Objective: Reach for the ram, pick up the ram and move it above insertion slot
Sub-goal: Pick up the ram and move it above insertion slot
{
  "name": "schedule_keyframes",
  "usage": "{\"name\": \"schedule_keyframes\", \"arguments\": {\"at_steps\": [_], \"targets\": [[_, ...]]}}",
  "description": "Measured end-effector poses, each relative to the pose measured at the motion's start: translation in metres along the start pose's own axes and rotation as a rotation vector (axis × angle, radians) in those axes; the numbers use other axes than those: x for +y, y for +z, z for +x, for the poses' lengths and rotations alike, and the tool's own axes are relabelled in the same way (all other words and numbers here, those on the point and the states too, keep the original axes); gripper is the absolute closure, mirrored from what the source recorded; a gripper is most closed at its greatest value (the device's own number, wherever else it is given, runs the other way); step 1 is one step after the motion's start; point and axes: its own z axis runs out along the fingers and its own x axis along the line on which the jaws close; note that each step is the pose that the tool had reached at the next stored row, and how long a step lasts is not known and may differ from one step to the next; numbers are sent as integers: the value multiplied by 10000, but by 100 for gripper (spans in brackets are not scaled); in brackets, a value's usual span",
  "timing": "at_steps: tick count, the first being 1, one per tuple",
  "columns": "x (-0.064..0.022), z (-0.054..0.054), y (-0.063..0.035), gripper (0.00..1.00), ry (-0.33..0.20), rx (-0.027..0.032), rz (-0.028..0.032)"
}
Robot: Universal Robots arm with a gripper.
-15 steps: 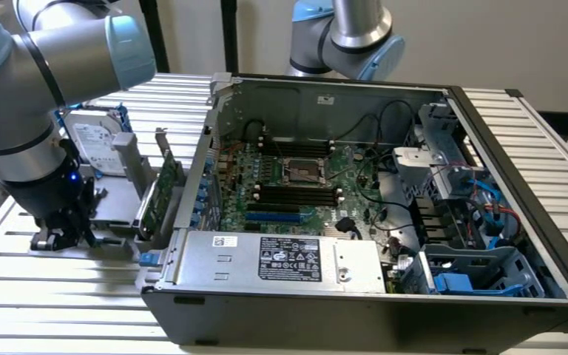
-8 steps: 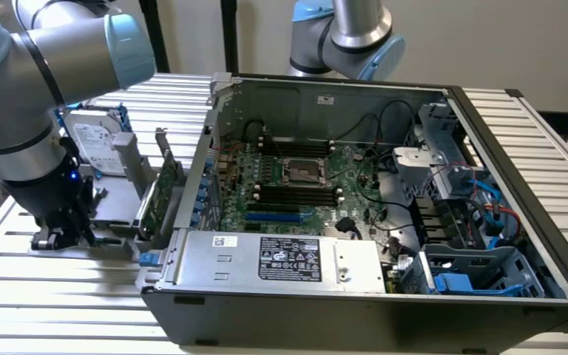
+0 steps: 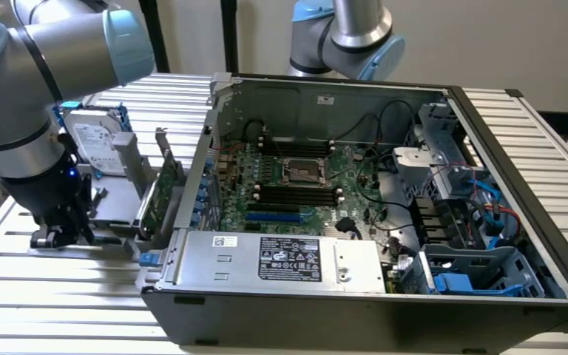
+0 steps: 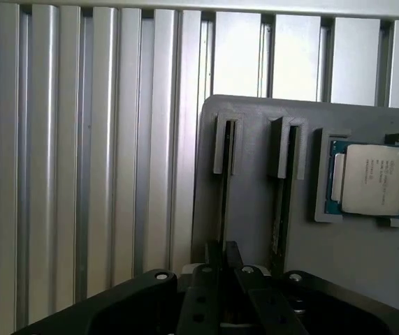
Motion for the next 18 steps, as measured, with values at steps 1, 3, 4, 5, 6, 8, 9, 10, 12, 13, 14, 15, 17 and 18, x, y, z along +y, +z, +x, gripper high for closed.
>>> {"name": "schedule_keyframes", "arguments": {"at_steps": [1,3,4,5,6,8,9,10,12,13,14,15,17,18], "targets": [[0,0,-11,86,-13,1,0],[1,0,-33,86,-35,2,1],[2,0,-45,86,-47,2,1],[2,0,-60,86,-59,3,0],[3,-1,-73,86,-70,2,1],[4,-1,-106,86,-94,4,0],[5,-1,-125,86,-106,3,0],[6,-1,-147,86,-119,5,0],[8,-1,-195,86,-144,7,-1],[9,-1,-223,86,-155,6,0],[11,-1,-254,86,-164,8,-2],[12,-2,-292,86,-173,7,-1],[13,-2,-378,86,-189,9,-5],[11,-2,-423,86,-199,8,-10]]}}
